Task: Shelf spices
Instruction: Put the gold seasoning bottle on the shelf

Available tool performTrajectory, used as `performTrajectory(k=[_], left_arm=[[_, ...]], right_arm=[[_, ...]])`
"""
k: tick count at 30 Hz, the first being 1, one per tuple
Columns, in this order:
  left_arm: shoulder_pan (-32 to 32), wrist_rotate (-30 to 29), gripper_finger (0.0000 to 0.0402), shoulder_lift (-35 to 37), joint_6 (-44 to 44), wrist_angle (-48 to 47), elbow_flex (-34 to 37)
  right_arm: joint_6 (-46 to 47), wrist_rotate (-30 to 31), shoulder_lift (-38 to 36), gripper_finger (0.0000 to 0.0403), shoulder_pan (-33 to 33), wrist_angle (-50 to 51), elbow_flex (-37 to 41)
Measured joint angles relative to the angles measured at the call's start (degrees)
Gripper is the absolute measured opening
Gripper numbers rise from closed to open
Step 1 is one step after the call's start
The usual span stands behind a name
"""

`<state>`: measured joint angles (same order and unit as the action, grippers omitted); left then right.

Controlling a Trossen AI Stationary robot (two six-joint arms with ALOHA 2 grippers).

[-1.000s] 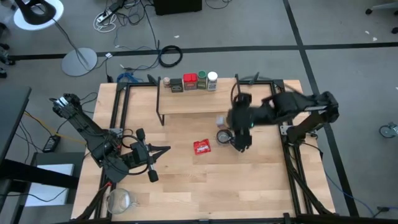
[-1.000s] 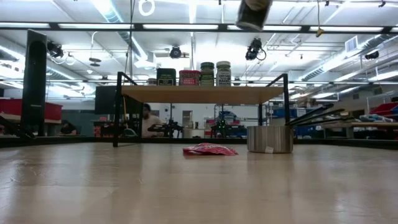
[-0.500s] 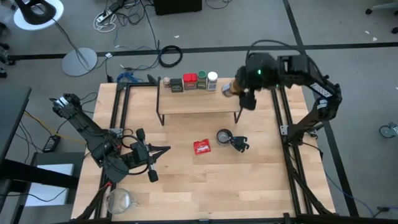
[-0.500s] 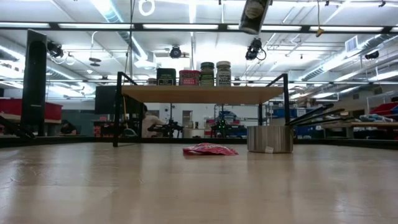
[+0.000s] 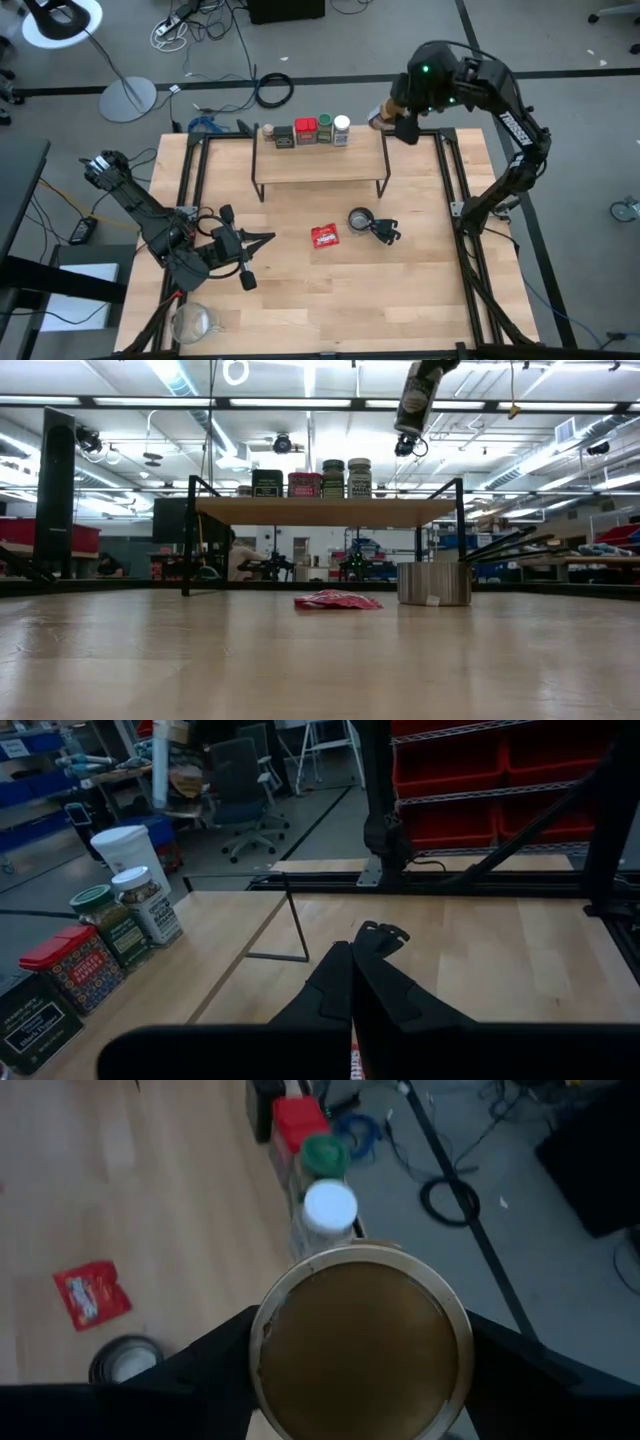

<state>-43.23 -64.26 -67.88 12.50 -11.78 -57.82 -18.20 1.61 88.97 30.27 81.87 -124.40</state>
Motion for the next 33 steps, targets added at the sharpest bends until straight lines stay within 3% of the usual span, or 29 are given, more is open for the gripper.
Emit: performTrajectory(k=[10, 21, 33], left_arm=[[0.89, 0.95, 0.0004, -0.8, 0.21, 0.01, 0.0], [1.63, 2.51, 0.0004, -1.44, 1.17, -0.09, 0.04], [1.63, 2.78, 0.0004, -1.51, 1.04, -0.56, 0.04]], right_arm=[[-2.4, -5.87, 3.34, 0.0276, 3.29, -2.61, -0.11], [-4.42, -3.91, 14.1, 0.0276, 3.26, 2.38, -1.39], [-3.53, -7.65, 16.52, 0.0276, 9.18, 2.77, -2.34]])
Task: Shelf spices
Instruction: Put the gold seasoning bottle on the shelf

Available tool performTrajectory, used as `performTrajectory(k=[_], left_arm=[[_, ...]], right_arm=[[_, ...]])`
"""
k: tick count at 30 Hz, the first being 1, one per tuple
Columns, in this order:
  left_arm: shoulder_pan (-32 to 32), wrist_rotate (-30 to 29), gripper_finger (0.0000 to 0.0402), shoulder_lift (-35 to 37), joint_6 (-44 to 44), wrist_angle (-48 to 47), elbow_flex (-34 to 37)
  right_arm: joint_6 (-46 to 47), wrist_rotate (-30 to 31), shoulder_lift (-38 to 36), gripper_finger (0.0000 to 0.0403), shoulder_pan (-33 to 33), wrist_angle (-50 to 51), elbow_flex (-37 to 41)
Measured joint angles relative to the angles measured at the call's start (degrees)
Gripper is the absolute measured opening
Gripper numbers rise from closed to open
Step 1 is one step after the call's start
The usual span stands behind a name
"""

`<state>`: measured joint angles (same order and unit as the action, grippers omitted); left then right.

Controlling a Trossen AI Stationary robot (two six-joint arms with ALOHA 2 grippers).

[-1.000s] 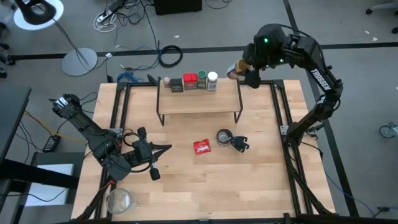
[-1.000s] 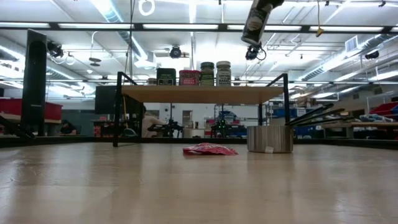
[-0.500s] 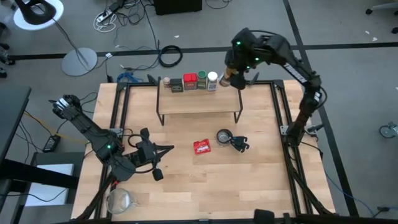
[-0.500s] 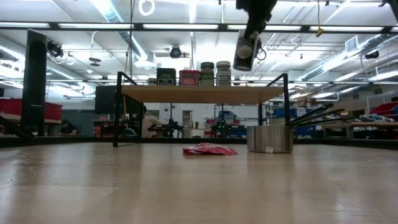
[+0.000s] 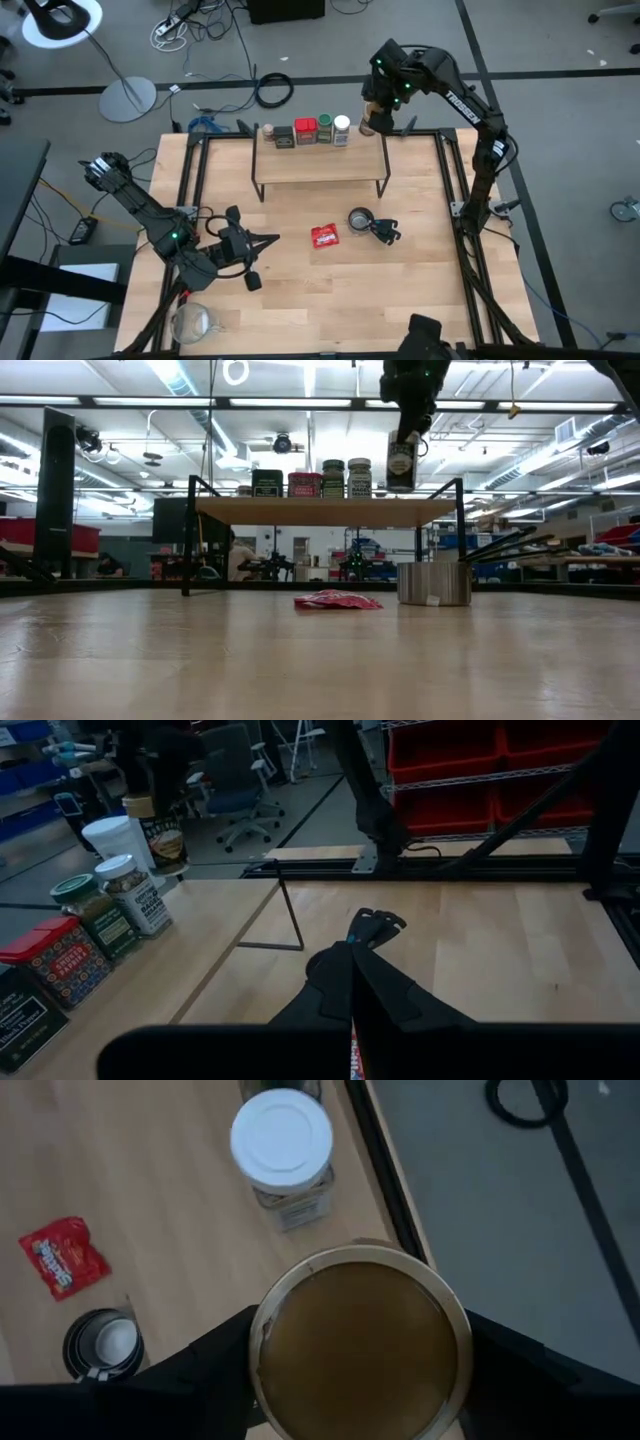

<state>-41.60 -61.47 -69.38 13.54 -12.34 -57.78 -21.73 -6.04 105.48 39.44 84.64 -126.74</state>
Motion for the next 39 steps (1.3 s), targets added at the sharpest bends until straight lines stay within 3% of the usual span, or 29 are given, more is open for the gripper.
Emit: performTrajectory(k=[11, 39], left_arm=[[0.0, 0.1, 0.0004, 0.0, 0.02, 0.01, 0.0], [0.0, 0.09, 0.0004, 0.0, 0.02, 0.09, 0.0]], right_arm=[[-0.44, -3.2, 0.42, 0.0276, 0.87, 1.3, 0.03], [-0.77, -2.08, 0.4, 0.0276, -0.51, 1.49, 2.62]])
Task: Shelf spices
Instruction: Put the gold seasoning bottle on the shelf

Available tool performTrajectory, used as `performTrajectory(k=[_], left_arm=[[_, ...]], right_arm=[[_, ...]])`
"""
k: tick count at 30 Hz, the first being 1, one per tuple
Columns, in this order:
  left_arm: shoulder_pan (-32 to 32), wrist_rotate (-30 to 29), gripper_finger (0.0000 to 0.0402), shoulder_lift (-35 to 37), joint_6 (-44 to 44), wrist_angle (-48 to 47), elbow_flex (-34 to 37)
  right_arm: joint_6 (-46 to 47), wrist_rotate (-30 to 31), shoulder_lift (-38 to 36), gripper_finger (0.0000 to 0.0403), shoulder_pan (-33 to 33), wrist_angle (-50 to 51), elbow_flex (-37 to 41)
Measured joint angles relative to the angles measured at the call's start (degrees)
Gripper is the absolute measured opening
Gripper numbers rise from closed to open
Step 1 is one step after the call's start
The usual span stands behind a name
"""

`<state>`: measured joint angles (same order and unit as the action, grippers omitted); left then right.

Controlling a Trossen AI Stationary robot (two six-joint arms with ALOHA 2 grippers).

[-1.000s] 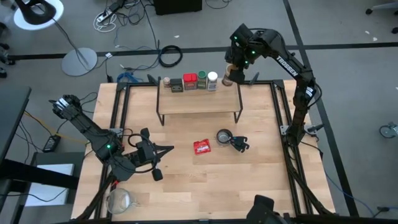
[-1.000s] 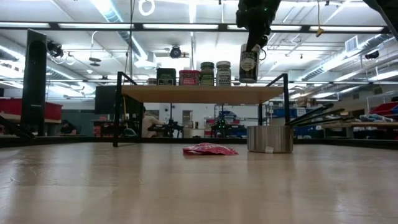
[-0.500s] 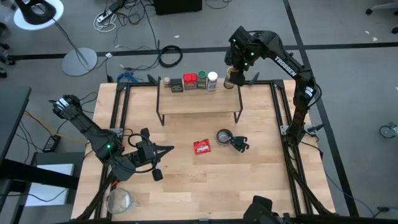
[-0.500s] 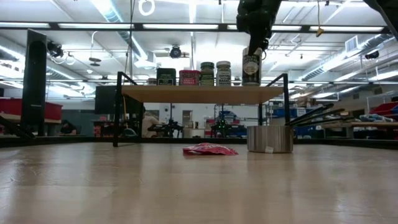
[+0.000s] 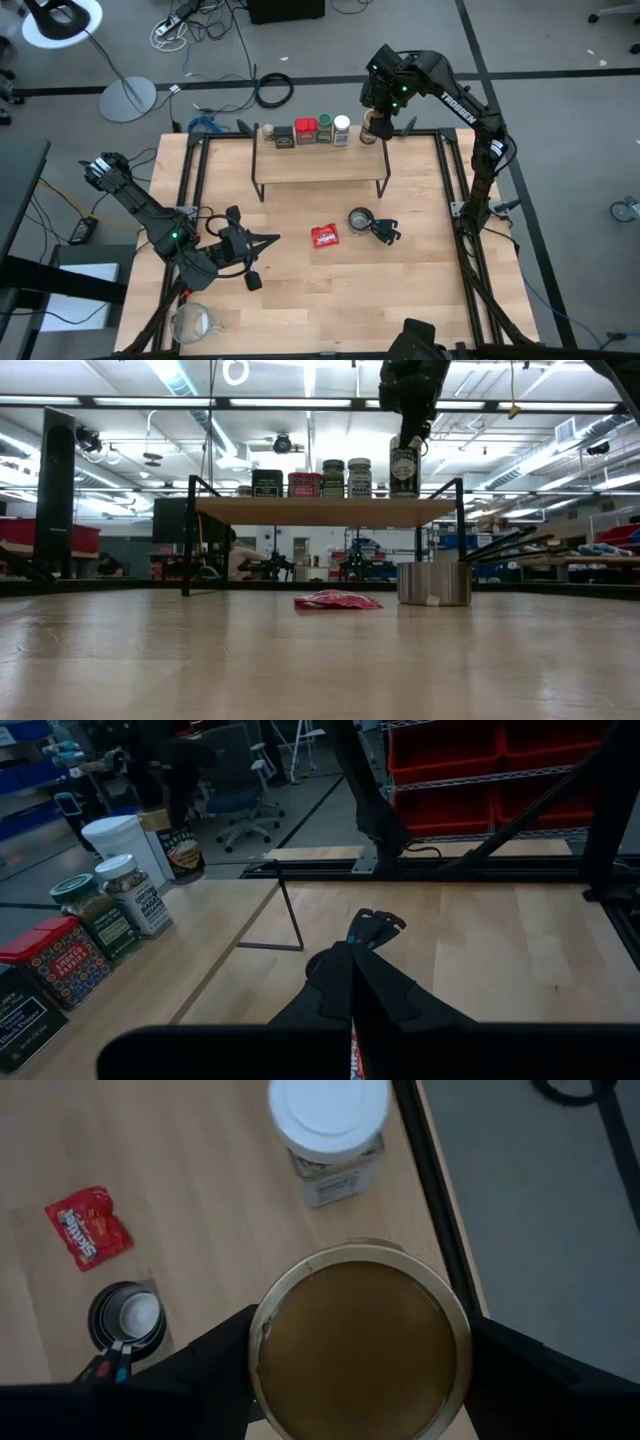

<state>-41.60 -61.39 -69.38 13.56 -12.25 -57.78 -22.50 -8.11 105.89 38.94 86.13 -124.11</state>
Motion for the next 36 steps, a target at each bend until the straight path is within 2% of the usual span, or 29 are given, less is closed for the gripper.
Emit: performTrajectory(k=[11, 36], left_arm=[[0.0, 0.66, 0.0004, 0.0, 0.0, 0.03, -0.02], [0.0, 0.68, 0.0004, 0.0, -0.9, 0.22, -0.04]], right_arm=[[0.2, 1.82, 2.62, 0.0276, -0.45, 0.19, 0.15], [-4.25, 0.48, 4.66, 0.0276, -0.15, -1.87, 0.07]])
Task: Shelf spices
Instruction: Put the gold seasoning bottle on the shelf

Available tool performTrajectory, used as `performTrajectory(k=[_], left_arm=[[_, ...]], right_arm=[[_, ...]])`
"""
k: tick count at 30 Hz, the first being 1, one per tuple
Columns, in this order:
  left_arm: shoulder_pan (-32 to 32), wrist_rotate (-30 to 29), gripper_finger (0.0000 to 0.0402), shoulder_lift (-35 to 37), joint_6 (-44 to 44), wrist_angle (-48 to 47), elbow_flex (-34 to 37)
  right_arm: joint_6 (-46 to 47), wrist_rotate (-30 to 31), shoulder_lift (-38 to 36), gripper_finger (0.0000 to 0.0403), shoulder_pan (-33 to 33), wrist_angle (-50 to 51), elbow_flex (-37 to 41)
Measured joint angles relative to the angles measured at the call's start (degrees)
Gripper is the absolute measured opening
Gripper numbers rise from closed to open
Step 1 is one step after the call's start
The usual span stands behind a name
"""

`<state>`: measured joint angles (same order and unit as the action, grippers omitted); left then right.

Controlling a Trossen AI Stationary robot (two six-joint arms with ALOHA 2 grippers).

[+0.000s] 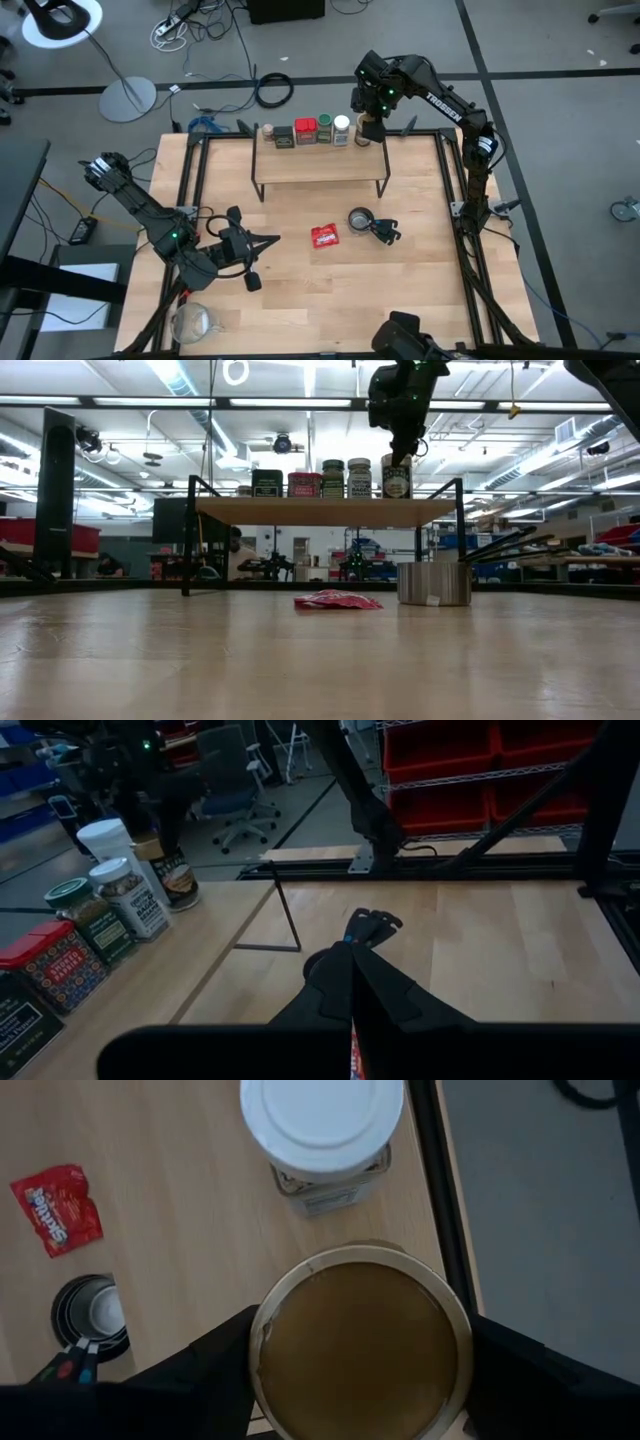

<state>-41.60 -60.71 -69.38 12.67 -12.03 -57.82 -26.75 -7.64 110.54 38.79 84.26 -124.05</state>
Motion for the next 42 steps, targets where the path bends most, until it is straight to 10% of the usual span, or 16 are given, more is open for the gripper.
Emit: performTrajectory(k=[42], left_arm=[[0.0, -0.01, 0.0004, 0.0, 0.02, -0.11, 0.0]], right_arm=[[-4.34, 0.02, 0.0, 0.0295, -0.52, -1.69, -0.02]])
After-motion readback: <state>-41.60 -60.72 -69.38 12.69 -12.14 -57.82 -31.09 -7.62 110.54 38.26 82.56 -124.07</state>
